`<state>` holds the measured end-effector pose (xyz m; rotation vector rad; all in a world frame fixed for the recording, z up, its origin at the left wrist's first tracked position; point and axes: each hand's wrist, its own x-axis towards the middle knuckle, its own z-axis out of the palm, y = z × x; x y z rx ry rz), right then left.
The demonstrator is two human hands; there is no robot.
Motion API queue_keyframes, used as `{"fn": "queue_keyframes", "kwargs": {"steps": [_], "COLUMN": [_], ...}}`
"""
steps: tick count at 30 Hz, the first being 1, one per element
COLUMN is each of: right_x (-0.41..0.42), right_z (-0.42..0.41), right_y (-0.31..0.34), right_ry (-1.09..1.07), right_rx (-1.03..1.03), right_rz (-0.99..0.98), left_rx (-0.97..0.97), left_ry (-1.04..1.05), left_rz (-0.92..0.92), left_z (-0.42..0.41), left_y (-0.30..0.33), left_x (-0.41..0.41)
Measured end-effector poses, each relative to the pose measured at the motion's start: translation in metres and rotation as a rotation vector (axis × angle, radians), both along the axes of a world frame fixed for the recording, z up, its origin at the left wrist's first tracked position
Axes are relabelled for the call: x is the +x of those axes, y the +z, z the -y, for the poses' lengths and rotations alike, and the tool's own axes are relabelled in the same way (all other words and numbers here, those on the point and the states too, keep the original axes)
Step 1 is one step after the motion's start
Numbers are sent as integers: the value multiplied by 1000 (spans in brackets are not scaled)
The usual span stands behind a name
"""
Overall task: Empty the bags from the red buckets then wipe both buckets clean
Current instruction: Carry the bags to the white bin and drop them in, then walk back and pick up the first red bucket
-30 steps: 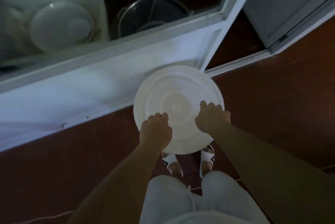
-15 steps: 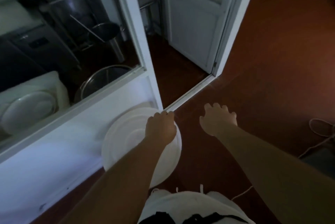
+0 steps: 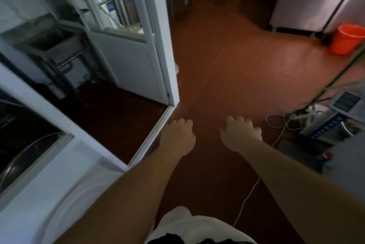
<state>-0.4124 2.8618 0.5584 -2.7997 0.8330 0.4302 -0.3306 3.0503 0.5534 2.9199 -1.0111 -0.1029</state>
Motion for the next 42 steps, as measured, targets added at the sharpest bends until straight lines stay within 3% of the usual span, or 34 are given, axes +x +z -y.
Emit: {"fn": "queue_keyframes", "kwargs": {"steps": [6, 19, 26, 34, 42], "right_x": [25, 172, 215, 272, 347], "right_z": [70, 209, 297, 459, 633], "right_y": [-10, -14, -14, -17, 6], "right_ry": [-130, -540, -691, -726, -546], "right_rx": [3, 2, -12, 33, 20], "right_rz": [-25, -36, -44, -44, -20], "left_rx": [-14, 79, 127, 159, 104], "left_ry": [-112, -387, -491, -556, -439], "left_rz": [-85, -101, -99, -46, -62], "left_z": [84, 256, 366, 540, 690], "left_y": [-6, 2, -3, -7, 11], "left_x": [57, 265, 331, 379, 442]}}
